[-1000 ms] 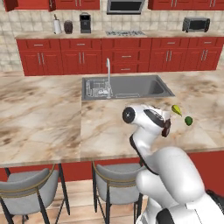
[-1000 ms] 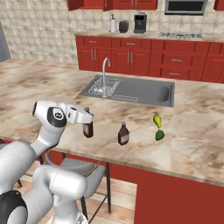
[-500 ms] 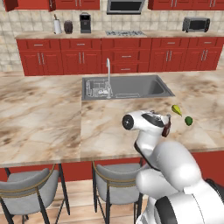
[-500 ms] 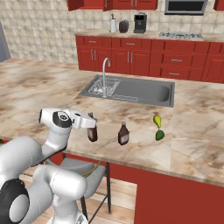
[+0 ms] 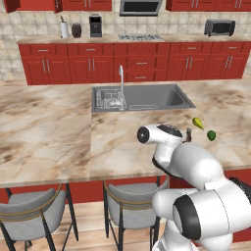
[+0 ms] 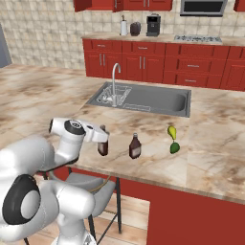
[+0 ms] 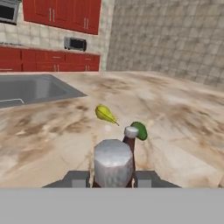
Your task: Move the ketchup and ketchup from the cabinet to the dining counter.
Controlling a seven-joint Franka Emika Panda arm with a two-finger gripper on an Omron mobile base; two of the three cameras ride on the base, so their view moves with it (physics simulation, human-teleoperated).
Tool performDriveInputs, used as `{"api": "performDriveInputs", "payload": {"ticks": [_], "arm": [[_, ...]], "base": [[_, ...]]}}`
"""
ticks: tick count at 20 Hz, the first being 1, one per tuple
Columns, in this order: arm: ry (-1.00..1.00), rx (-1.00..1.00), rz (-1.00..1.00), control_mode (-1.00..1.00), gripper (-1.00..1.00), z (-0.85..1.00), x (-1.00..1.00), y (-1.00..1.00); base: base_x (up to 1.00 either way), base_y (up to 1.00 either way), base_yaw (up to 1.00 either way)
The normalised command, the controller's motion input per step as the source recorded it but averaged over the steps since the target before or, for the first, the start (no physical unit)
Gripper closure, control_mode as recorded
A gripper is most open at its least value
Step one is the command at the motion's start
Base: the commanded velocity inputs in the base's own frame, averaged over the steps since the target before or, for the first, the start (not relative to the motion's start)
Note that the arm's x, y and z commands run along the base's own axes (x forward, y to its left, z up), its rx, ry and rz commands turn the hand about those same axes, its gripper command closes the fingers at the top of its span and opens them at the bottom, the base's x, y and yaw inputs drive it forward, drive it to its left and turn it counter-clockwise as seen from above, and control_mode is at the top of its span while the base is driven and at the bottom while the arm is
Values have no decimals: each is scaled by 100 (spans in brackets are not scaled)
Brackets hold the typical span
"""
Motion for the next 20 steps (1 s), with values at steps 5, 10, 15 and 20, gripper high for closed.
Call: {"api": "performDriveInputs", "payload": {"ticks": [5,10,15,20], "arm": [[-4,0,-6,-100,100,-18,15,-11],[-5,0,-7,-100,100,-9,15,-11],[-5,0,-7,-100,100,-11,5,-18],[-4,0,-5,-100,100,-7,8,-25]], "base": [[0,0,0],[0,0,0],[0,0,0],[0,0,0]]}}
